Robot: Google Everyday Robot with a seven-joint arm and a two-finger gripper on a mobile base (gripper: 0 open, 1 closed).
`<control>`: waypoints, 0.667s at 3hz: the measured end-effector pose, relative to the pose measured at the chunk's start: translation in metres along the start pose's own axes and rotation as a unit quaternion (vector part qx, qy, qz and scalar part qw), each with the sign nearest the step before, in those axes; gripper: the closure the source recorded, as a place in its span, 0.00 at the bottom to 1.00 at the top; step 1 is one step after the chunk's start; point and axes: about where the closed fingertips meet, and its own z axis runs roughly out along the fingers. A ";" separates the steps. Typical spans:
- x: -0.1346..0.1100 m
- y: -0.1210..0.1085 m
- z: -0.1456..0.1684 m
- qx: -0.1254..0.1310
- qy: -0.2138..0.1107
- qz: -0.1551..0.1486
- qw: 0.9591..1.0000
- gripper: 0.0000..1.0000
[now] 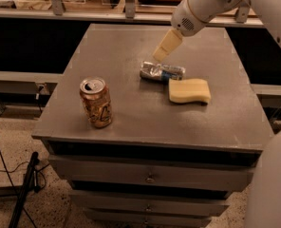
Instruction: Knock redbull can over
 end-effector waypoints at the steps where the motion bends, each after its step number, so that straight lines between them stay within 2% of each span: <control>1: -0.021 -0.010 -0.026 0.010 -0.046 0.014 0.999 0.00; 2: -0.021 -0.010 -0.026 0.010 -0.046 0.014 0.999 0.00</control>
Offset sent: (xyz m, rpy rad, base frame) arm 0.0029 -0.0023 0.0281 0.0717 -0.0297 -0.0166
